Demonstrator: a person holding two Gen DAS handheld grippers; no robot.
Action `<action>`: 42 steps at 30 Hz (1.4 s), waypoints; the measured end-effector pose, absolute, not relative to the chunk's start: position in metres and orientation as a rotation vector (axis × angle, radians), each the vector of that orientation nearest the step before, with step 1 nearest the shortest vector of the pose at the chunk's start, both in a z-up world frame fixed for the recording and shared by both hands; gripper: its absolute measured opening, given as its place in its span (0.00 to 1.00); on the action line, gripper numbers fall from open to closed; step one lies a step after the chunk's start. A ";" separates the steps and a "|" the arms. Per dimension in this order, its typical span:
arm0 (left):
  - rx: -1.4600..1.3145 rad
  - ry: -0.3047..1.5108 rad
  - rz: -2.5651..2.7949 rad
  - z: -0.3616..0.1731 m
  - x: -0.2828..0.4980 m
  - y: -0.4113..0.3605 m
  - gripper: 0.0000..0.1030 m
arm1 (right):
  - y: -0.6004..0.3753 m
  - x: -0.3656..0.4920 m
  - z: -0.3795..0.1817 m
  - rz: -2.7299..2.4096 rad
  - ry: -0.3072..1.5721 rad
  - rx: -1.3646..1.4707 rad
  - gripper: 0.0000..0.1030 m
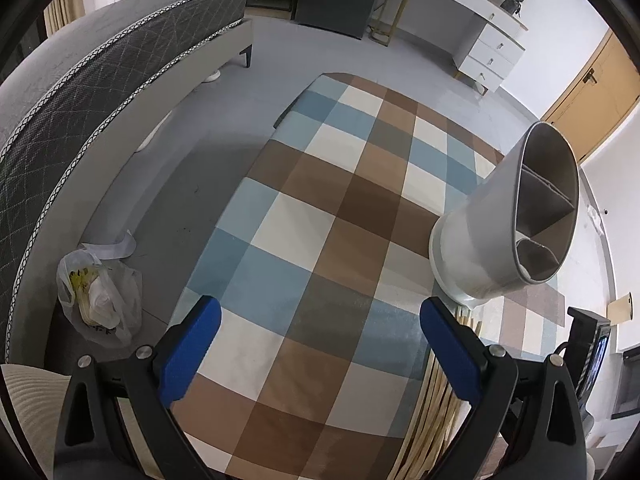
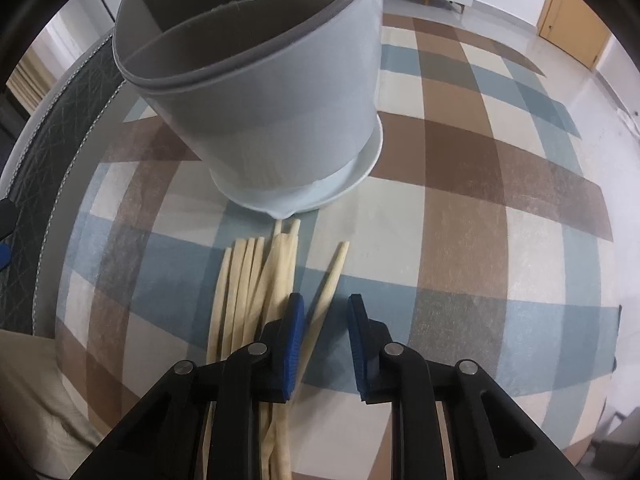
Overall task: Organize utensils
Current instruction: 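Lower the right gripper to the wooden chopstick bundle and pinch one chopstick, then pinch a chopstick with the left gripper while the right gripper lifts its chopstick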
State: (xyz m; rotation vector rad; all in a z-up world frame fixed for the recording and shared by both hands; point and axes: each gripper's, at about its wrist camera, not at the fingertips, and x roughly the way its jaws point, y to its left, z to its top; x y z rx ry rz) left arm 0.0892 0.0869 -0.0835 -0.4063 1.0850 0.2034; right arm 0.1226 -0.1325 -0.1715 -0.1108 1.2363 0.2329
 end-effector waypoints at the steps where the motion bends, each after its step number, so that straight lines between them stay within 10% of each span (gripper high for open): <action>1: -0.409 1.085 0.204 -0.083 0.089 0.087 0.94 | -0.133 0.127 -0.172 0.228 1.236 -0.109 0.19; 8: -0.397 1.083 0.213 -0.085 0.090 0.089 0.94 | -0.119 0.145 -0.174 0.200 1.196 -0.162 0.21; 13: -0.346 1.103 0.197 -0.093 0.091 0.084 0.94 | -0.121 0.150 -0.174 0.229 1.170 -0.122 0.04; 42: 0.014 1.342 0.045 -0.156 0.086 -0.025 0.94 | -0.263 0.125 -0.079 0.196 0.754 0.434 0.03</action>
